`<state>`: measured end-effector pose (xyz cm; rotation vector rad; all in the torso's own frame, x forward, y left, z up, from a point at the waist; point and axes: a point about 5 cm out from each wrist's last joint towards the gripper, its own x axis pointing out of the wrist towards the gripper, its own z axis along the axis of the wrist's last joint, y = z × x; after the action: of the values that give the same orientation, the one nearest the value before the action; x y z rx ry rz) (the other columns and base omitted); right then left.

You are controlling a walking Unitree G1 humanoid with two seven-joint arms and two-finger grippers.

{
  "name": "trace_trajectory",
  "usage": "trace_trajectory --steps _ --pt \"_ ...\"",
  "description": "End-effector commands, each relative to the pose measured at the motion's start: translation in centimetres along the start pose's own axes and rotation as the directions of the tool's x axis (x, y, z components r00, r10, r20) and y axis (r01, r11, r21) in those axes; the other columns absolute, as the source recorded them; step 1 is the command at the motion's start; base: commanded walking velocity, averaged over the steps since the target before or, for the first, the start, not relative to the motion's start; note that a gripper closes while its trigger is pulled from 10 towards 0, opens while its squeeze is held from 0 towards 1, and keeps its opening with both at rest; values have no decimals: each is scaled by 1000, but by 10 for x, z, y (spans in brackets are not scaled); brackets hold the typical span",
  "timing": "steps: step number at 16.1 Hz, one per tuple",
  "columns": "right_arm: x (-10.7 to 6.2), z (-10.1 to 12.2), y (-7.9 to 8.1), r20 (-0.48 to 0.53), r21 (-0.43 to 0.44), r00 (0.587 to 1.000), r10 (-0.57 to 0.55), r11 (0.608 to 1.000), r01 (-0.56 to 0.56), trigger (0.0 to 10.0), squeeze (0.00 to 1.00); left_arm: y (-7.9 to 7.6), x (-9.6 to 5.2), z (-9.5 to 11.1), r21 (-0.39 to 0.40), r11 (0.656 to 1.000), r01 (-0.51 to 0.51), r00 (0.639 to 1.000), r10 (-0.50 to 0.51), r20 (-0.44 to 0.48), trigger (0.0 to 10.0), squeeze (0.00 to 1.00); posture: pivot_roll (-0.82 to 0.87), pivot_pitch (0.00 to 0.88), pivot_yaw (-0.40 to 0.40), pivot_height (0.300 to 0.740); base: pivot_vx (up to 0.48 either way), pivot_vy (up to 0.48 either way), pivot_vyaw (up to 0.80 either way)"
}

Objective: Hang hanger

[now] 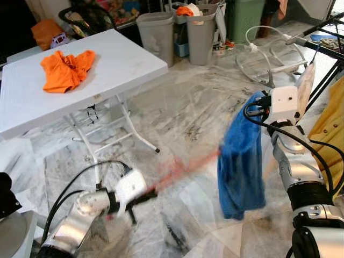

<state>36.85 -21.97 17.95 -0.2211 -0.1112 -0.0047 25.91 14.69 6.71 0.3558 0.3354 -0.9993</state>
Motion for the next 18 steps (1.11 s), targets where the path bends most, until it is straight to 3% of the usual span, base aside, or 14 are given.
trace_trajectory --steps 1,2,4,6,10,11,12,13,15,17,18 --pt "1 3 -5 7 4 1000 -29 1000 29 0 0 13 -5 10 15 998 -58 997 57 51 0 0 -156 24 101 740 0 0 0" --pt "0 5 -18 26 5 993 -116 993 116 0 0 27 -6 12 38 986 -161 985 158 69 0 0 -152 28 100 740 0 0 0" --pt "-1 19 -39 95 59 957 -274 961 269 0 0 36 -8 21 14 972 -233 962 228 152 0 0 -152 27 100 740 0 0 0" --pt "3 29 -34 135 103 961 -240 968 227 0 0 41 -7 20 23 953 -301 945 295 143 0 0 -150 23 97 740 0 0 0" --pt "6 27 -21 126 99 973 -192 979 180 0 0 40 -3 17 -15 952 -306 940 305 153 0 0 -150 20 87 740 0 0 0" --pt "7 28 -16 135 121 976 -172 980 156 0 0 38 -1 14 -30 956 -293 945 294 143 0 0 -150 20 87 740 0 0 0" --pt "9 30 -9 140 143 979 -147 982 126 0 0 29 2 7 -75 977 -197 973 205 105 0 0 -150 20 87 740 0 0 0" --pt "11 33 0 155 164 981 -117 982 91 0 0 19 4 2 -68 992 -109 991 114 64 0 0 -150 20 87 740 0 0 0" --pt "14 40 11 182 189 980 -83 981 48 0 0 14 8 -3 -82 995 -49 999 50 15 0 0 -153 16 91 740 0 0 0" --pt "18 51 28 232 240 973 12 968 -69 0 0 11 12 -10 -125 992 -14 998 7 -58 0 0 -154 11 92 740 0 0 0" --pt "18 54 33 250 223 967 52 969 -110 0 0 9 14 -11 -132 991 -2 997 -8 -74 0 0 -156 11 93 740 0 0 0"
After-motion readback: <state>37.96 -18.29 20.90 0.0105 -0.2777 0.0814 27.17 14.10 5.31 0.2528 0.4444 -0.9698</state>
